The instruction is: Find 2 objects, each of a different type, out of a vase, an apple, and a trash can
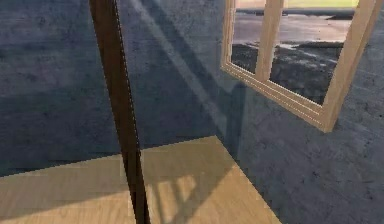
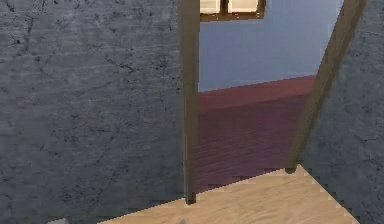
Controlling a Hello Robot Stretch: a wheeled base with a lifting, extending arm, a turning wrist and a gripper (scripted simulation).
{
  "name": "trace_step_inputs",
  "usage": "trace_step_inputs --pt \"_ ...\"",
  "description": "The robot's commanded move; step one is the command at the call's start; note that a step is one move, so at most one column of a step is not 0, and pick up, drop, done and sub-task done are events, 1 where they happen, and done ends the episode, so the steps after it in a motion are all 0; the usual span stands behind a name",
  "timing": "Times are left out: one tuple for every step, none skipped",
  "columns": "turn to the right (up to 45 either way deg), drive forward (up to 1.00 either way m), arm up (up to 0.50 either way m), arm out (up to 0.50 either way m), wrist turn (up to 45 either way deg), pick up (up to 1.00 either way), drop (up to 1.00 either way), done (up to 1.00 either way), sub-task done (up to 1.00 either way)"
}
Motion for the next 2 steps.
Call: trace_step_inputs --pt "-45.0 0.0 0.0 0.0 0.0 0.0 0.0 0.0 0.0" --pt "-45.0 0.0 0.0 0.0 0.0 0.0 0.0 0.0 0.0"
